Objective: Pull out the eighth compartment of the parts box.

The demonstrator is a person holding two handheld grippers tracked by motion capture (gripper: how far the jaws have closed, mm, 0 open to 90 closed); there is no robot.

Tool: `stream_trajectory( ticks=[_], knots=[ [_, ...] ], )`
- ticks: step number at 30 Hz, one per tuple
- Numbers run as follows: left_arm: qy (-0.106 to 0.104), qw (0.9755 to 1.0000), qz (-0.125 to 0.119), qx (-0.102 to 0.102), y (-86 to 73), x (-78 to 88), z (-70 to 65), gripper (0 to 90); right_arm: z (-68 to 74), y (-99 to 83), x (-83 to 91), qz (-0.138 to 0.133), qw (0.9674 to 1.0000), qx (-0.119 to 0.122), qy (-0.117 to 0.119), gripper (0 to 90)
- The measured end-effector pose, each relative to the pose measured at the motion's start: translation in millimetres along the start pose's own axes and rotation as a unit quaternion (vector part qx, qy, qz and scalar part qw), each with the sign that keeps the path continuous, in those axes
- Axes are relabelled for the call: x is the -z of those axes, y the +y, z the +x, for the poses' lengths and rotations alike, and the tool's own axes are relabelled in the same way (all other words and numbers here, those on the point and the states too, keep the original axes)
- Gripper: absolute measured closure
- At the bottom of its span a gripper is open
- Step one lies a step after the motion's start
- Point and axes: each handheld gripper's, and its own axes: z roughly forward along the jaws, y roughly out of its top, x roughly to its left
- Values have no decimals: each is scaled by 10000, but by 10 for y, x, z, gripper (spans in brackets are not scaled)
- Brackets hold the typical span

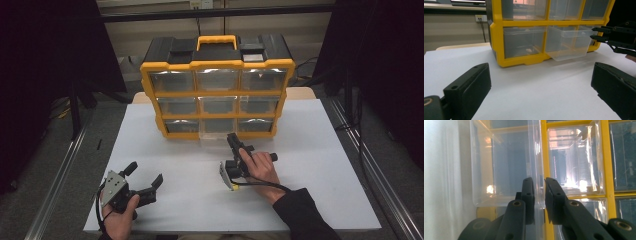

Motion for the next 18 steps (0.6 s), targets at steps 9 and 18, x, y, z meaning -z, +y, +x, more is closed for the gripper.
stream_trajectory(
  ticks=[9, 18],
  knots=[
    [-8, 10000, -3, 8, 1, 1, -2, 29, 1, 1, 59, -43, 10000, -6, 7, 791],
    [-16, 10000, 8, 21, -1, 1, -5, 29, -5, 9, 122, -74, 10000, 1, 37, 791]
  ],
)
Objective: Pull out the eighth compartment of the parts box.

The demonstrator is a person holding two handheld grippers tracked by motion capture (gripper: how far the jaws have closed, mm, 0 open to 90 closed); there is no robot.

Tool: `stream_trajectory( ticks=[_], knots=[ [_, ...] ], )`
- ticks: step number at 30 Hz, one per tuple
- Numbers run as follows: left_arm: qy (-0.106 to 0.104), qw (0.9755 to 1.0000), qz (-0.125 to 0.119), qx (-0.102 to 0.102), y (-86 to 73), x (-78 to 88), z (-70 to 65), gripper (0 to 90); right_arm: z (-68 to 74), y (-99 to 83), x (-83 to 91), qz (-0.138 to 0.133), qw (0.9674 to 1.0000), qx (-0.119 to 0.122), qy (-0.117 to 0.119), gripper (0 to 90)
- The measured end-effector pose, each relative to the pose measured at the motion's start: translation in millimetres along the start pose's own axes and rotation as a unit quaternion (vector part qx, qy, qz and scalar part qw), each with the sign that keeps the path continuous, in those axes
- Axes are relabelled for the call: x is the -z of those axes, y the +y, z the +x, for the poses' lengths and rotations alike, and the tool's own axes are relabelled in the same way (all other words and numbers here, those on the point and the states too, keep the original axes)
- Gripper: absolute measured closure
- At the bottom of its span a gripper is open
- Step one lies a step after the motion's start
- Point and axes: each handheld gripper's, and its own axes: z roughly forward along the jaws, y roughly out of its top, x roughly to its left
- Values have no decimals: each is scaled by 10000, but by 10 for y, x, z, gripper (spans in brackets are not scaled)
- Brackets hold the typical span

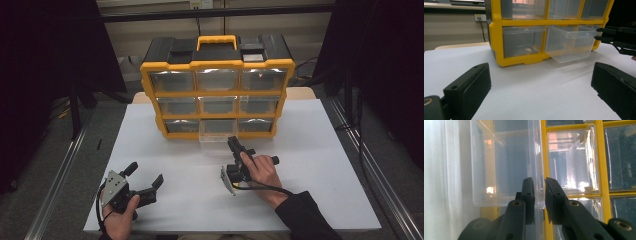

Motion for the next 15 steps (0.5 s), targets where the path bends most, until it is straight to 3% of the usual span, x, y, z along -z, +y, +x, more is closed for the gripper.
stream_trajectory(
  ticks=[15],
  knots=[
    [-2, 10000, 24, -15, -1, -8, 1, 29, -3, 9, 99, -141, 9999, -5, 41, 790]
  ],
)
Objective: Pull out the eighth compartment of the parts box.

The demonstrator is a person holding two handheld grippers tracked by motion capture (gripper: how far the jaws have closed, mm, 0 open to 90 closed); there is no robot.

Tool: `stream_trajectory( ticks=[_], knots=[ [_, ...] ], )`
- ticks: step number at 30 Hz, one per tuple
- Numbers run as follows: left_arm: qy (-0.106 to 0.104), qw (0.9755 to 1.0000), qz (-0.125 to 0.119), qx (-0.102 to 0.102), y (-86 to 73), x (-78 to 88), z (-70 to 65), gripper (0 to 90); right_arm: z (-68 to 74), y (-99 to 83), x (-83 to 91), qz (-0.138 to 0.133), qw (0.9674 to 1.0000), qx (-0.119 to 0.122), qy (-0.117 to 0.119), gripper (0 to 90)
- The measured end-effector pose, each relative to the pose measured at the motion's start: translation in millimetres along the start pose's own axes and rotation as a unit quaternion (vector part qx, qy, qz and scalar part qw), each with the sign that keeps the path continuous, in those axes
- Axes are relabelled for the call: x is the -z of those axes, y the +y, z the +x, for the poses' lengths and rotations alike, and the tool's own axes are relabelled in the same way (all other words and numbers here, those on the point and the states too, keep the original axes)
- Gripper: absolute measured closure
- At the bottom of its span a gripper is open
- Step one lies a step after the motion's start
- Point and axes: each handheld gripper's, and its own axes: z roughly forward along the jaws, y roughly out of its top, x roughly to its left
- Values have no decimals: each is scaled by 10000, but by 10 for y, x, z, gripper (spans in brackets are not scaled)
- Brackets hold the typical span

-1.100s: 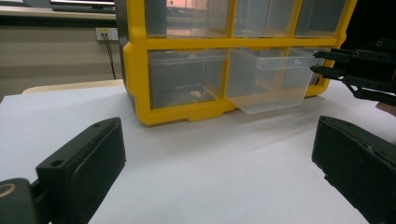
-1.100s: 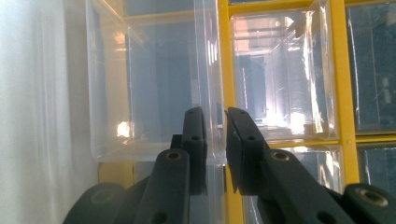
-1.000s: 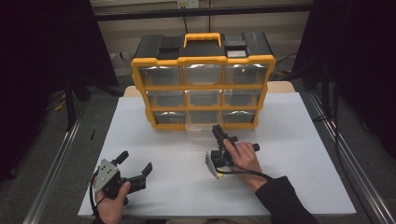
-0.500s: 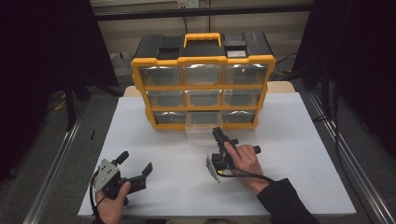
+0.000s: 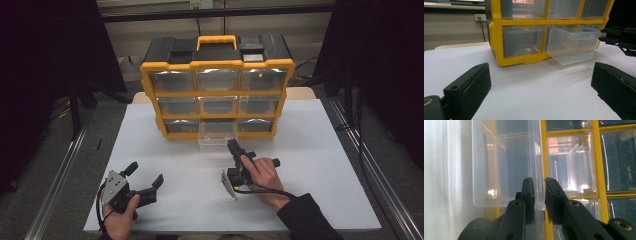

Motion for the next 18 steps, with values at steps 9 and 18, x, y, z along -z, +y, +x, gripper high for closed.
stream_trajectory(
  ticks=[9, 18],
  knots=[
    [-4, 10000, 16, -21, 0, 0, 1, 29, 4, -3, 37, -38, 10000, -41, 45, 783],
    [11, 10000, 28, -29, -1, -3, -2, 29, 10, 7, 25, -70, 9999, -144, 57, 776]
  ],
)
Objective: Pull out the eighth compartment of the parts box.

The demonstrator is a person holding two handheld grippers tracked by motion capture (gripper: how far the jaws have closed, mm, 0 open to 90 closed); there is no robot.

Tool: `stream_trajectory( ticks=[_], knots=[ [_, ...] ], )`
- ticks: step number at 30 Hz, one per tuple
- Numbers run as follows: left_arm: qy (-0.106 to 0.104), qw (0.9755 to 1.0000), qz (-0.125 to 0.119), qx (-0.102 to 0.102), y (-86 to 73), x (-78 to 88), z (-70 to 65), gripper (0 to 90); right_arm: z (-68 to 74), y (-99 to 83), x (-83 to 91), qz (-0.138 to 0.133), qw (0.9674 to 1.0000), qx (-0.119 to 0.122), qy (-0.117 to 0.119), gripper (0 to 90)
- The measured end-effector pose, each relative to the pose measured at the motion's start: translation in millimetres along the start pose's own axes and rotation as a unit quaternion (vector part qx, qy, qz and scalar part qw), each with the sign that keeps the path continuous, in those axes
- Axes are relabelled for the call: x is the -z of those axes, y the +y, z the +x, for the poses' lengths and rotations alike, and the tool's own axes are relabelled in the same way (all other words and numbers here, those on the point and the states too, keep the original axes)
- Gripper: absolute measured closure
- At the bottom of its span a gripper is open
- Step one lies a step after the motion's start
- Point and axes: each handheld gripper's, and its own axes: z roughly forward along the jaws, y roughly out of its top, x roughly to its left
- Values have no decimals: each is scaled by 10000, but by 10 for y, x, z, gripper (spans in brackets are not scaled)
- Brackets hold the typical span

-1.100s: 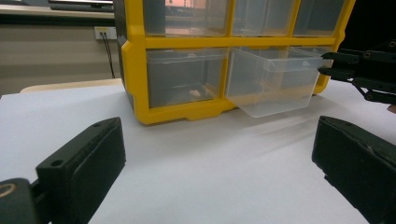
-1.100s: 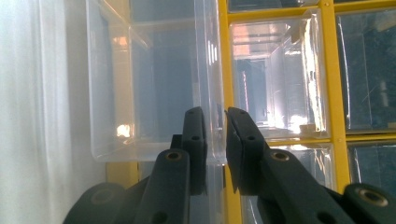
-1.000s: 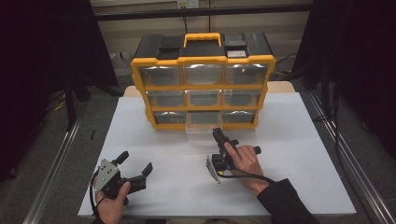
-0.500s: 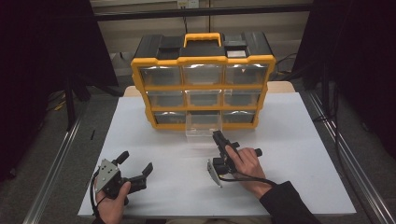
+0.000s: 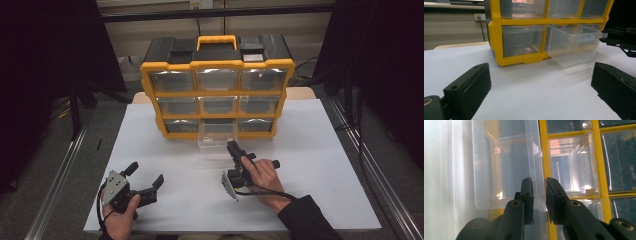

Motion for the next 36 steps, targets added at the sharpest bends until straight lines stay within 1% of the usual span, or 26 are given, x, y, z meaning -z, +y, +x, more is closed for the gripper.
stream_trajectory(
  ticks=[5, 7, 8, 9, 10, 11, 12, 13, 14, 15, 16, 17, 18, 20, 21, 22, 23, 26, 29, 30, 31, 32, 33, 34, 35, 36],
  knots=[
    [-11, 10000, -7, 7, 1, 0, 0, 29, -1, -2, -6, -9, 10000, -72, 16, 768],
    [-21, 10000, -12, 13, 1, 2, 2, 29, -6, -4, -6, -16, 9998, -199, 42, 749],
    [-21, 10000, -12, 14, 1, 2, 3, 29, -6, -15, -8, 1, 9993, -355, 129, 667],
    [-23, 10000, -10, 15, 1, 3, 4, 29, -6, -15, -8, 1, 9993, -355, 129, 667],
    [-21, 10000, -24, 34, 1, 1, 2, 29, -12, -26, -13, -26, 9985, -522, 153, 628],
    [-23, 10000, -28, 36, 1, 1, 2, 29, -12, -26, -13, -26, 9985, -522, 153, 628],
    [-25, 10000, -27, 30, 1, 2, 2, 29, -21, -31, -16, -39, 9982, -586, 148, 608],
    [-26, 10000, -24, 30, 1, 2, 2, 29, -34, -36, -14, -31, 9975, -692, 159, 569],
    [-25, 10000, -24, 34, 1, 2, 3, 29, -49, -41, -14, -48, 9961, -866, 177, 510],
    [-24, 10000, -26, 37, 1, 1, 2, 29, -79, -53, -17, -93, 9929, -1172, 189, 412],
    [-25, 10000, -24, 37, 1, 1, 2, 29, -90, -59, -19, -72, 9921, -1243, 153, 364],
    [-26, 10000, -10, 18, 1, 3, 4, 29, -105, -70, -22, -70, 9906, -1354, 176, 325],
    [-28, 10000, -7, 17, 1, 3, 3, 29, -114, -80, -26, -66, 9878, -1539, 215, 297],
    [-27, 10000, -5, 13, 1, 3, 3, 29, -141, -106, -33, -24, 9829, -1820, 273, 237],
    [-27, 10000, -5, 17, 1, 3, 3, 29, -141, -106, -33, -24, 9829, -1820, 273, 237],
    [-26, 10000, 1, 10, 1, 2, 4, 29, -166, -130, -38, -21, 9779, -2065, 337, 196],
    [-26, 10000, 12, 3, 0, 1, 3, 29, -177, -140, -38, -2, 9750, -2194, 368, 171],
    [-14, 10000, 11, 1, 0, 1, 2, 29, -207, -171, -44, 42, 9639, -2618, 489, 106],
    [-5, 10000, 15, 4, -3, 1, -2, 29, -236, -215, -56, 70, 9481, -3116, 634, 63],
    [-8, 10000, 13, 9, -3, 1, -2, 29, -236, -215, -56, 70, 9481, -3116, 634, 63],
    [-7, 10000, 18, -9, -2, 3, 0, 29, -259, -255, -57, 80, 9358, -3445, 739, 60],
    [-4, 10000, 17, -11, -3, 4, 1, 29, -259, -255, -57, 80, 9358, -3445, 739, 60],
    [-2, 10000, 20, -15, -3, 4, 1, 29, -273, -277, -57, 94, 9281, -3631, 822, 58],
    [-3, 10000, 18, -12, -3, 5, 1, 29, -300, -320, -51, 121, 9116, -3997, 951, 56],
    [-1, 10000, 2, 5, -3, 3, -2, 29, -300, -320, -51, 121, 9116, -3997, 951, 56],
    [-3, 10000, 12, -11, -3, 4, 0, 29, -329, -366, -46, 102, 8983, -4274, 1013, 51]
  ],
)
